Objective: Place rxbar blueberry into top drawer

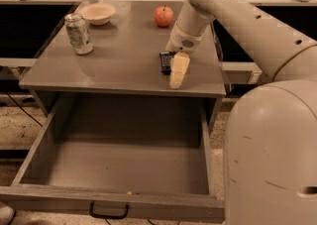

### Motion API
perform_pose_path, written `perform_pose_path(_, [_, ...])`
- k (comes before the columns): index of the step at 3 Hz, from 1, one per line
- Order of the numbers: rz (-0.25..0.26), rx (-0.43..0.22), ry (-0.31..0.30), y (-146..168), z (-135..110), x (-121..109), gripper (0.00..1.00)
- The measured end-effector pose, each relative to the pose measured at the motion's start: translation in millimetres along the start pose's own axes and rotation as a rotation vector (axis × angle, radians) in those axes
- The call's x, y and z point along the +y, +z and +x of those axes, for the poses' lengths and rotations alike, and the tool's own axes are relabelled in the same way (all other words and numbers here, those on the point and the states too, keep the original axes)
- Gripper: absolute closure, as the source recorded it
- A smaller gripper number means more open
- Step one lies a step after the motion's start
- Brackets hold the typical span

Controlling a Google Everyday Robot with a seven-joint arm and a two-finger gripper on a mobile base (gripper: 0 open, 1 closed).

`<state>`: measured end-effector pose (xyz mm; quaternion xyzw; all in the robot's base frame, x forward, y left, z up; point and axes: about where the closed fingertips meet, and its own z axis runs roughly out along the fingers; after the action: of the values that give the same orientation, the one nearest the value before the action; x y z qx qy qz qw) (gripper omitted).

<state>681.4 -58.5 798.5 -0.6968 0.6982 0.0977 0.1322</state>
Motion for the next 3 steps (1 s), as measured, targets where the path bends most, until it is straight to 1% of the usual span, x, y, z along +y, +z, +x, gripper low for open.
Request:
perform_pose_path(1, [0.000,0.000,0.000,0.0,0.0,0.0,0.18])
perform_pose_path(2, [0.000,0.000,0.000,0.0,0.0,0.0,0.43])
perform_pose_path(3, [0.000,0.000,0.000,0.0,0.0,0.0,0.64])
